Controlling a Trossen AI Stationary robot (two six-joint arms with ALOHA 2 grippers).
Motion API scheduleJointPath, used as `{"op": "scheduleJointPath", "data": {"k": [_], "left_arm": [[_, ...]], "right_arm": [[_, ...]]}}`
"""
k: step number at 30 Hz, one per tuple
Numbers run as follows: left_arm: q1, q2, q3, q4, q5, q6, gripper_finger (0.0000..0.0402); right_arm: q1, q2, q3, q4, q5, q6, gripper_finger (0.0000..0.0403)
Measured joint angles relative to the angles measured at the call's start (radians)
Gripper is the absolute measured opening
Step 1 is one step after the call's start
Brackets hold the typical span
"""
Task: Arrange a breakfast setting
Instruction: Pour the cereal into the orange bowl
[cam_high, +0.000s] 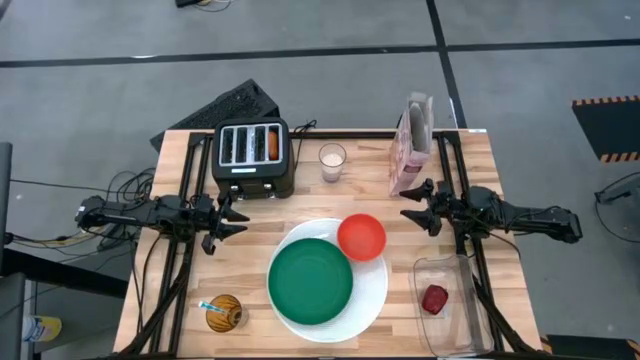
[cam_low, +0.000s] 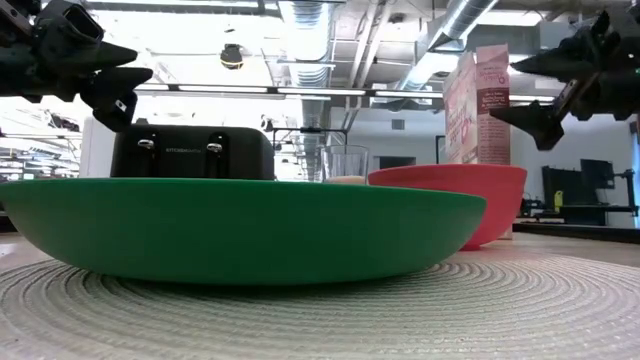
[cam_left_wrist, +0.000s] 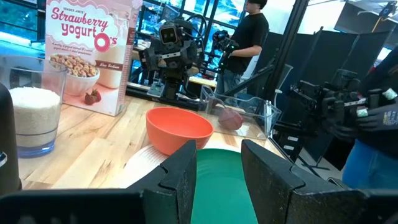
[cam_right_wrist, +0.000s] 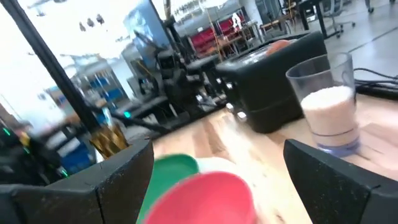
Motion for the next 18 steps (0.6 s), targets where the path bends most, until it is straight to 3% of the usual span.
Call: {"op": "scheduleJointPath", "data": {"k": [5, 18], "left_arm": [[0.0, 0.0, 0.0, 0.0, 0.0, 0.0, 0.0113], [0.0, 0.0, 0.0, 0.0, 0.0, 0.0, 0.0113]], "right_arm": [[0.0, -0.001, 0.004, 0.108, -0.001, 0.12, 0.0377], [0.0, -0.001, 0.082, 0.106, -0.033, 0.255, 0.0377]]}}
